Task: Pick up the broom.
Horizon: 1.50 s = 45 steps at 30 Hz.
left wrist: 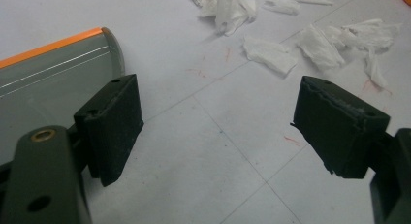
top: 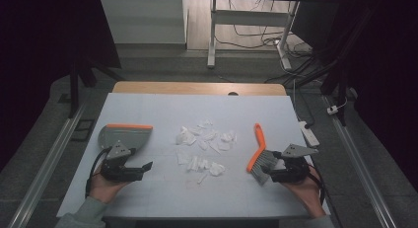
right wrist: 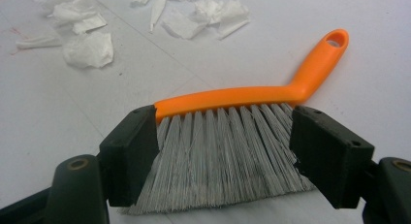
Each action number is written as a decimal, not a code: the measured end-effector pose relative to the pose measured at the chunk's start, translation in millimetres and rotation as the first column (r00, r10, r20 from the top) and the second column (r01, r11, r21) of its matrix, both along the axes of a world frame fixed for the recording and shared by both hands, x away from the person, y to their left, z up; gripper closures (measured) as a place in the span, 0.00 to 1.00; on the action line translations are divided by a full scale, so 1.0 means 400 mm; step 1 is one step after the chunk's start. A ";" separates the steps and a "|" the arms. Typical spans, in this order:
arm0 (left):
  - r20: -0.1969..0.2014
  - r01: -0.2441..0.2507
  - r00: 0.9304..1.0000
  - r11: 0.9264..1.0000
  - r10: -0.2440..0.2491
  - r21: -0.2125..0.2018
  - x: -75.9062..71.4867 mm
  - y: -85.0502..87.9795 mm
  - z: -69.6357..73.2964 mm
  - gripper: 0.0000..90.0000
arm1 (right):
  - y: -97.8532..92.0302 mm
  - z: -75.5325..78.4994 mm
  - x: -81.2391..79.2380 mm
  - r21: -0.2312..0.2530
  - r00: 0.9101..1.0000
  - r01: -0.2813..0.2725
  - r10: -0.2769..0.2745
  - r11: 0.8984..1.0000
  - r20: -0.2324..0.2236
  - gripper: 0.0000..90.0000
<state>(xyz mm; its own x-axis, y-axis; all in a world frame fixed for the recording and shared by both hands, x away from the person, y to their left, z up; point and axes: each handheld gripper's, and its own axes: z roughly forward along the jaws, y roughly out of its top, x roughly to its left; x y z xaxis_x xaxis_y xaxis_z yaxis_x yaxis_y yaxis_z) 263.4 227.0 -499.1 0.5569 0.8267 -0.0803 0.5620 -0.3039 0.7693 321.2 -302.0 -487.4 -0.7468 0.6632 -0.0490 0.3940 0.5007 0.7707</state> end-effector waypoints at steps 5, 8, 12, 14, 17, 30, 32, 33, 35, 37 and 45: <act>0.004 -0.002 1.000 1.000 0.002 0.002 0.000 0.000 0.001 0.21 | -0.001 0.001 0.000 0.003 1.000 0.005 -0.005 1.000 -0.001 0.29; 0.005 -0.001 1.000 1.000 0.001 0.003 0.000 0.000 0.001 0.21 | 0.000 0.003 -0.001 0.005 1.000 0.009 -0.009 1.000 0.001 0.29; 0.007 0.000 1.000 1.000 0.000 0.004 0.000 -0.001 0.001 0.21 | 0.000 0.006 -0.002 0.007 1.000 0.014 -0.014 1.000 -0.003 0.30; 0.007 0.000 1.000 1.000 0.000 0.006 0.000 -0.002 0.002 0.21 | 0.000 0.008 -0.002 0.006 1.000 0.019 -0.019 1.000 -0.004 0.30; 0.007 -0.001 1.000 1.000 0.001 0.005 0.001 -0.001 0.002 0.21 | 0.002 0.014 0.000 -0.004 1.000 0.020 -0.020 1.000 -0.013 0.30; 0.002 0.003 1.000 1.000 -0.003 0.010 0.005 -0.002 0.001 0.21 | 0.016 0.076 0.021 -0.026 0.998 0.056 -0.057 0.998 -0.040 0.32; -0.002 0.001 1.000 1.000 -0.001 0.007 0.008 0.000 0.002 0.21 | 0.021 0.083 0.033 -0.037 0.997 0.053 -0.055 0.998 -0.058 0.33; -0.003 0.000 1.000 1.000 0.000 0.002 0.009 0.002 0.003 0.21 | 0.026 0.085 0.040 -0.052 0.996 0.053 -0.057 0.997 -0.065 0.33; -0.006 -0.002 1.000 1.000 0.002 -0.001 0.013 0.002 0.004 0.21 | 0.031 0.093 0.057 -0.075 0.996 0.064 -0.068 0.995 -0.057 0.33; -0.005 -0.001 1.000 1.000 0.001 0.001 0.013 0.002 0.004 0.21 | 0.036 0.099 0.080 -0.076 0.993 0.076 -0.083 0.994 -0.088 0.33; -0.004 0.009 1.000 1.000 -0.009 0.009 0.011 0.001 0.003 0.21 | 0.072 0.125 0.159 -0.148 0.983 0.091 -0.113 0.985 -0.145 0.33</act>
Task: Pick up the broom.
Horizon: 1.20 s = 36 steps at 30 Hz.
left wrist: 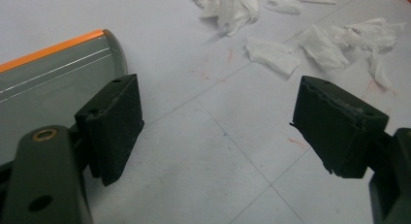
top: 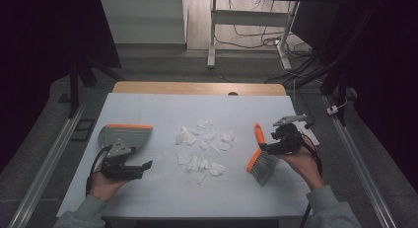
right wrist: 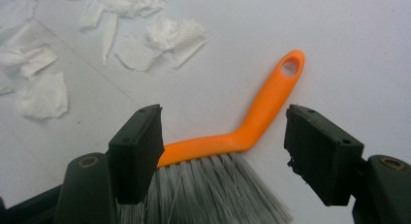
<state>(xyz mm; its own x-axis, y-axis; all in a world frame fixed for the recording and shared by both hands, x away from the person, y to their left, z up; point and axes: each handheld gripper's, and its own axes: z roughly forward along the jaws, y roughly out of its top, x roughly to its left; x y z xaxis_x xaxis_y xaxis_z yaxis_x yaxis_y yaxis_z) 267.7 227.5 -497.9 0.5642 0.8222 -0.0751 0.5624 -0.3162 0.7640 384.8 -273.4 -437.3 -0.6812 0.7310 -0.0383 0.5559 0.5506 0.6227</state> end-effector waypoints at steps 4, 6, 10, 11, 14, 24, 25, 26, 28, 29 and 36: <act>0.001 0.004 1.000 1.000 -0.004 0.003 0.000 -0.001 0.000 0.21 | 0.020 -0.007 0.039 -0.044 0.998 0.033 -0.035 0.998 -0.043 0.33; 0.002 0.007 1.000 1.000 -0.007 0.006 -0.001 -0.001 -0.001 0.21 | 0.031 -0.013 0.068 -0.061 0.994 0.072 -0.077 0.996 -0.083 0.34; 0.005 0.011 1.000 1.000 -0.011 0.011 -0.001 -0.003 -0.001 0.21 | 0.039 -0.019 0.093 -0.089 0.987 0.107 -0.117 0.990 -0.109 0.34; 0.005 0.011 1.000 1.000 -0.011 0.012 -0.001 -0.003 -0.001 0.21 | 0.040 -0.022 0.101 -0.097 0.985 0.118 -0.129 0.988 -0.118 0.34; 0.005 0.015 1.000 1.000 -0.015 0.016 -0.001 -0.004 -0.002 0.21 | 0.043 -0.032 0.121 -0.124 0.973 0.159 -0.177 0.979 -0.148 0.34; 0.010 0.033 0.999 0.999 -0.034 0.033 -0.004 -0.012 -0.005 0.21 | 0.061 -0.074 0.165 -0.180 0.931 0.235 -0.275 0.955 -0.242 0.35; 0.010 0.034 0.999 0.999 -0.034 0.034 -0.005 -0.012 -0.005 0.21 | 0.066 -0.078 0.167 -0.188 0.925 0.242 -0.285 0.952 -0.251 0.35; 0.010 0.035 0.999 0.999 -0.035 0.036 -0.005 -0.012 -0.005 0.21 | 0.071 -0.082 0.169 -0.194 0.921 0.248 -0.293 0.949 -0.257 0.35; 0.010 0.033 0.999 0.999 -0.034 0.037 -0.006 -0.011 -0.005 0.21 | 0.079 -0.091 0.172 -0.226 0.910 0.262 -0.318 0.938 -0.265 0.36; 0.010 0.032 0.999 0.999 -0.032 0.036 -0.006 -0.010 -0.005 0.21 | 0.081 -0.095 0.175 -0.238 0.901 0.273 -0.334 0.932 -0.275 0.37; 0.013 0.026 1.000 0.999 -0.027 0.039 -0.009 -0.008 -0.004 0.21 | 0.083 -0.120 0.177 -0.268 0.847 0.338 -0.416 0.902 -0.332 0.46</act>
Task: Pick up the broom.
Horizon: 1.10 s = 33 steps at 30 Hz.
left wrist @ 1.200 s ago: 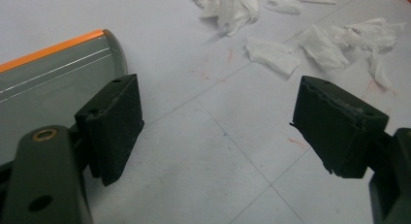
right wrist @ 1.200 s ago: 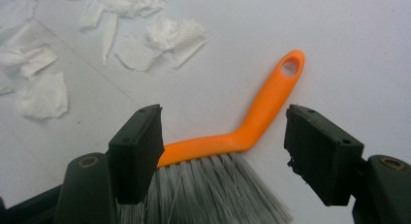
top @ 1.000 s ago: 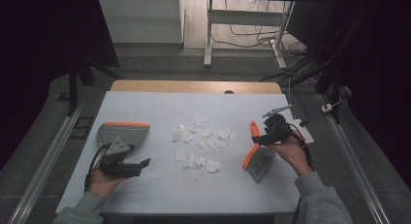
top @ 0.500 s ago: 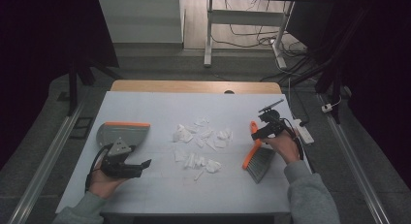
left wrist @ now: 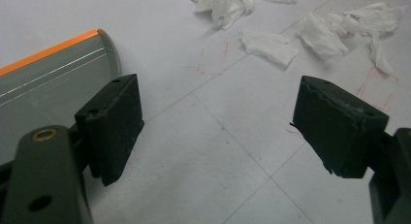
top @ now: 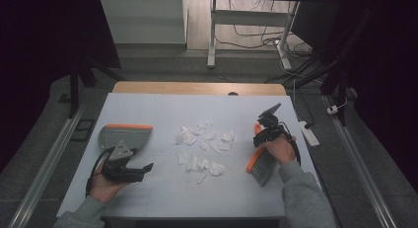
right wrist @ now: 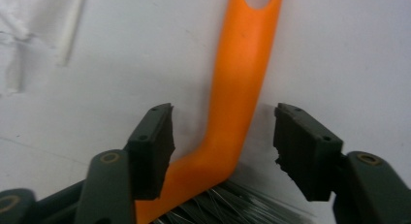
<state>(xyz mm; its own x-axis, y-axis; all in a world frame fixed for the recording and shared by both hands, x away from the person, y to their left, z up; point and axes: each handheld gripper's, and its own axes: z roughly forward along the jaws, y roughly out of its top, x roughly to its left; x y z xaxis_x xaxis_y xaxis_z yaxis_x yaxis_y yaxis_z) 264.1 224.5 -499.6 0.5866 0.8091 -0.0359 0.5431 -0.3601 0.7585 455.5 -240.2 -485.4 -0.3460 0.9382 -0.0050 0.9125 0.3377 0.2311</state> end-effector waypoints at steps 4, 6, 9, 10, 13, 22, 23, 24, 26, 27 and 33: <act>0.001 -0.004 1.000 1.000 0.004 0.009 0.000 0.000 -0.001 0.21 | 0.001 -0.008 -0.003 -0.019 1.000 0.020 -0.021 1.000 -0.023 0.57; -0.002 -0.008 1.000 1.000 0.008 0.007 0.001 0.002 -0.002 0.21 | 0.006 -0.006 -0.004 -0.014 0.999 0.026 -0.027 1.000 -0.039 0.63; -0.004 -0.012 1.000 1.000 0.012 0.008 0.000 0.003 -0.003 0.21 | 0.016 -0.007 -0.004 -0.047 0.998 0.043 -0.045 0.998 -0.040 0.67; -0.004 -0.011 1.000 1.000 0.011 0.009 -0.001 0.003 -0.003 0.21 | 0.021 -0.007 -0.004 -0.062 0.998 0.048 -0.050 0.997 -0.043 0.69; -0.003 -0.011 1.000 1.000 0.011 0.010 -0.002 0.003 -0.005 0.21 | 0.021 -0.007 -0.003 -0.064 0.997 0.063 -0.065 0.996 -0.037 0.77; -0.007 -0.015 1.000 1.000 0.015 0.015 0.001 0.003 -0.007 0.21 | -0.005 -0.003 -0.001 0.010 0.998 0.032 -0.031 0.999 -0.050 0.79; -0.007 -0.014 1.000 1.000 0.015 0.015 0.001 0.003 -0.007 0.21 | -0.011 -0.002 -0.001 0.018 0.999 0.020 -0.019 1.000 -0.051 0.79; -0.007 -0.015 1.000 1.000 0.015 0.014 0.001 0.004 -0.008 0.21 | -0.017 0.000 -0.002 0.034 0.999 0.011 -0.010 0.999 -0.044 0.79; -0.010 -0.019 1.000 1.000 0.019 0.014 0.002 0.005 -0.009 0.21 | -0.030 0.010 -0.004 0.070 0.999 0.003 0.000 0.998 -0.036 0.79; -0.010 -0.021 1.000 1.000 0.021 0.015 0.003 0.005 -0.009 0.21 | -0.038 0.015 -0.006 0.087 1.000 0.000 0.002 0.996 -0.028 0.79; -0.007 -0.032 0.999 0.999 0.032 0.015 0.005 0.007 -0.009 0.21 | -0.080 0.059 -0.029 0.214 0.999 -0.040 0.032 0.976 0.040 0.79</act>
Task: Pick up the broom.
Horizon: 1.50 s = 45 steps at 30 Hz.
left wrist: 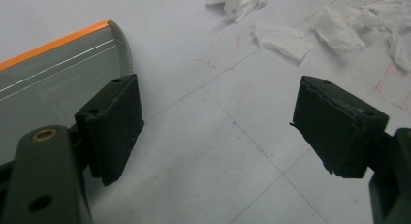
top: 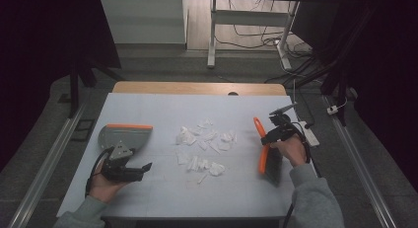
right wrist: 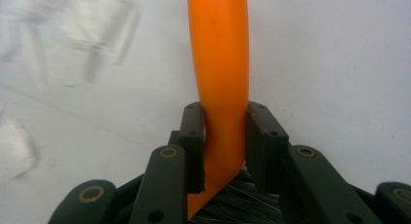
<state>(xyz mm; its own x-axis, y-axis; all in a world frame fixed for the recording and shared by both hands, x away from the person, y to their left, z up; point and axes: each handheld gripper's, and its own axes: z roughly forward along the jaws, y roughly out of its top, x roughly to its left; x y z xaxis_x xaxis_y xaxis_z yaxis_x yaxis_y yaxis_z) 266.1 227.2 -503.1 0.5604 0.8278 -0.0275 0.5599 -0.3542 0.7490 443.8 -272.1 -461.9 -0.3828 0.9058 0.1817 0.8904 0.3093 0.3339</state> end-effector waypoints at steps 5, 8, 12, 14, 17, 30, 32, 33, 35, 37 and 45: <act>0.002 -0.013 1.000 1.000 0.013 -0.002 0.004 0.001 -0.001 0.21 | -0.027 0.038 -0.030 0.131 0.996 -0.035 0.023 0.991 0.090 0.79; -0.001 -0.017 1.000 1.000 0.017 -0.002 0.006 0.000 -0.001 0.21 | -0.039 0.050 -0.047 0.202 0.990 -0.054 0.026 0.978 0.139 0.79; -0.003 -0.021 1.000 1.000 0.021 -0.003 0.010 -0.004 -0.001 0.21 | -0.048 0.063 -0.066 0.273 0.980 -0.080 0.025 0.959 0.197 0.79; -0.004 -0.021 1.000 1.000 0.021 -0.007 0.013 -0.006 0.000 0.21 | -0.050 0.068 -0.074 0.308 0.974 -0.090 0.019 0.947 0.224 0.79; -0.004 -0.026 1.000 1.000 0.026 -0.010 0.016 -0.009 0.002 0.21 | -0.048 0.074 -0.085 0.337 0.966 -0.096 0.005 0.937 0.260 0.79; 0.011 -0.023 1.000 0.999 0.024 -0.043 0.019 -0.026 0.025 0.22 | -0.014 0.100 -0.122 0.428 0.920 -0.148 -0.035 0.892 0.390 0.79; 0.017 -0.018 1.000 0.999 0.019 -0.043 0.020 -0.035 0.032 0.22 | -0.009 0.100 -0.130 0.451 0.907 -0.158 -0.051 0.878 0.417 0.79; 0.021 -0.017 1.000 0.999 0.018 -0.046 0.021 -0.041 0.035 0.22 | -0.004 0.101 -0.132 0.455 0.905 -0.164 -0.050 0.875 0.423 0.79; 0.026 -0.010 1.000 0.999 0.011 -0.049 0.025 -0.053 0.041 0.22 | 0.006 0.105 -0.139 0.454 0.893 -0.173 -0.056 0.874 0.447 0.79; 0.034 0.005 0.999 0.999 -0.003 -0.052 0.027 -0.069 0.050 0.22 | 0.017 0.106 -0.143 0.469 0.887 -0.172 -0.070 0.866 0.456 0.79; 0.072 0.089 0.994 0.994 -0.085 -0.065 0.038 -0.150 0.087 0.23 | 0.077 0.089 -0.152 0.478 0.877 -0.179 -0.080 0.860 0.473 0.79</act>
<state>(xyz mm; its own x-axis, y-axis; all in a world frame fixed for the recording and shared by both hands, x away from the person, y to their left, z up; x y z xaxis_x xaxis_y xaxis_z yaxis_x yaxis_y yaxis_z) 281.3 167.3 -468.1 0.6327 0.7733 -0.0411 0.4756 -0.3461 0.8088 383.0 -241.2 -426.4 -0.5789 0.7181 0.3863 0.5770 0.0261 0.8163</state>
